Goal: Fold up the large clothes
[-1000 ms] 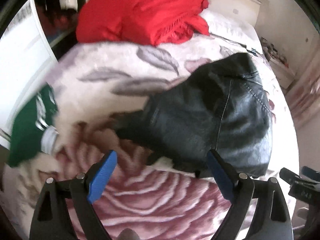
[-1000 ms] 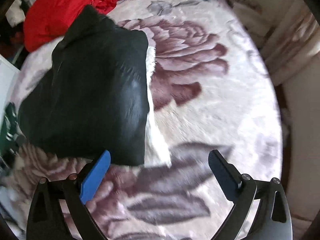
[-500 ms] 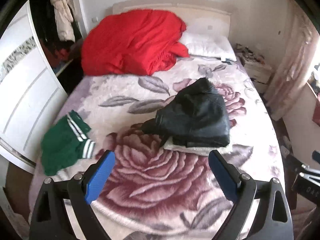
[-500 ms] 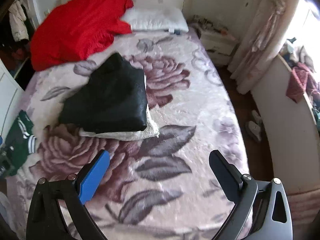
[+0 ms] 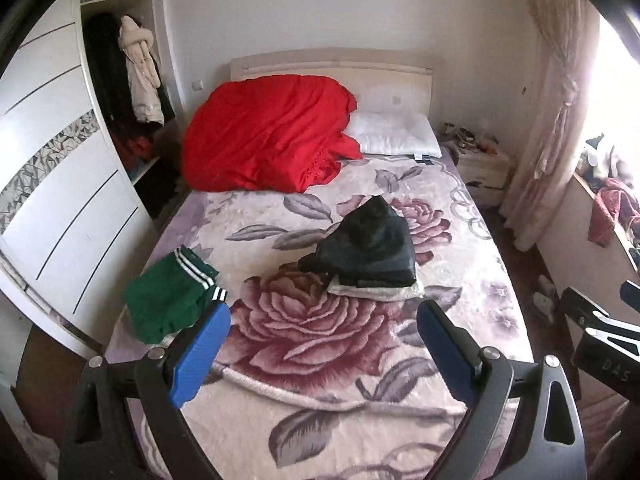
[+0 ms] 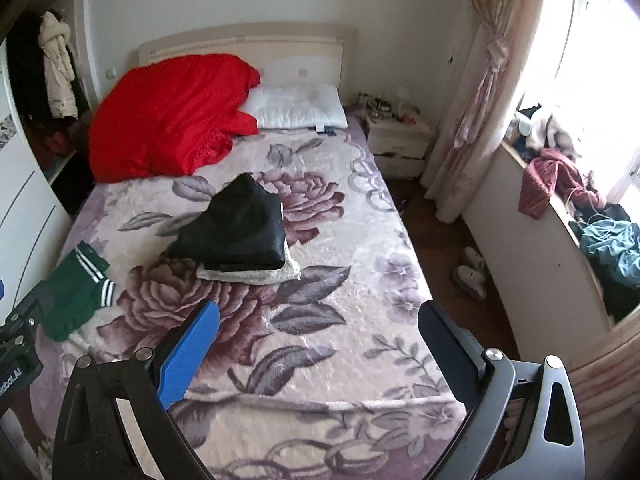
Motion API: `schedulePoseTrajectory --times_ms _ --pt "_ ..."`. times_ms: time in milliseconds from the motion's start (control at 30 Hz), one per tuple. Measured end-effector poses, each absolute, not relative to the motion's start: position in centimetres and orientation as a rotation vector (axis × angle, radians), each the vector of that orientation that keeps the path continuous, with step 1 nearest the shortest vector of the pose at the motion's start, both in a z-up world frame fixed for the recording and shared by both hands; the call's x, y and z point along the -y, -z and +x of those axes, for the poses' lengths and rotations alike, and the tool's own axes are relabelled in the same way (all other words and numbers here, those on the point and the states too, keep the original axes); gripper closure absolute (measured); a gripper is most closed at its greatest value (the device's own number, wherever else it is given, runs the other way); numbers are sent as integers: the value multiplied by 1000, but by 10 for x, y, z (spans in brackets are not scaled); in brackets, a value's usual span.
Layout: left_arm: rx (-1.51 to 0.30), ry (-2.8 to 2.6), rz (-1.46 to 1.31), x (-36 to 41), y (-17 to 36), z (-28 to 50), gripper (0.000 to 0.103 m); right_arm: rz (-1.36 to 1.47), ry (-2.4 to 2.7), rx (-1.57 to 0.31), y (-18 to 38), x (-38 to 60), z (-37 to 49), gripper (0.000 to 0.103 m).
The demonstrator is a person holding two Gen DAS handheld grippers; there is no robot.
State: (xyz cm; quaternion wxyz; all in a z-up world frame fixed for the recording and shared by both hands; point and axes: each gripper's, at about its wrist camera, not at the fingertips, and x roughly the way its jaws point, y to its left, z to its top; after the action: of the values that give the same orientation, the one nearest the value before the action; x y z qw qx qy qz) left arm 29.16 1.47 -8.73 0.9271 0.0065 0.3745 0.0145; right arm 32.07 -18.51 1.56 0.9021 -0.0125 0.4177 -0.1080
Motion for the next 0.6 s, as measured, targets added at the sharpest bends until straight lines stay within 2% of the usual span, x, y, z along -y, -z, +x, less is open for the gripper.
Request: schedulePoseTrajectory --times_ms 400,600 --pt "-766 -44 -6 -6 37 220 8 -32 163 -777 -112 184 224 2" --pt "-749 -49 -11 -4 28 200 8 -53 138 -755 -137 177 195 1"
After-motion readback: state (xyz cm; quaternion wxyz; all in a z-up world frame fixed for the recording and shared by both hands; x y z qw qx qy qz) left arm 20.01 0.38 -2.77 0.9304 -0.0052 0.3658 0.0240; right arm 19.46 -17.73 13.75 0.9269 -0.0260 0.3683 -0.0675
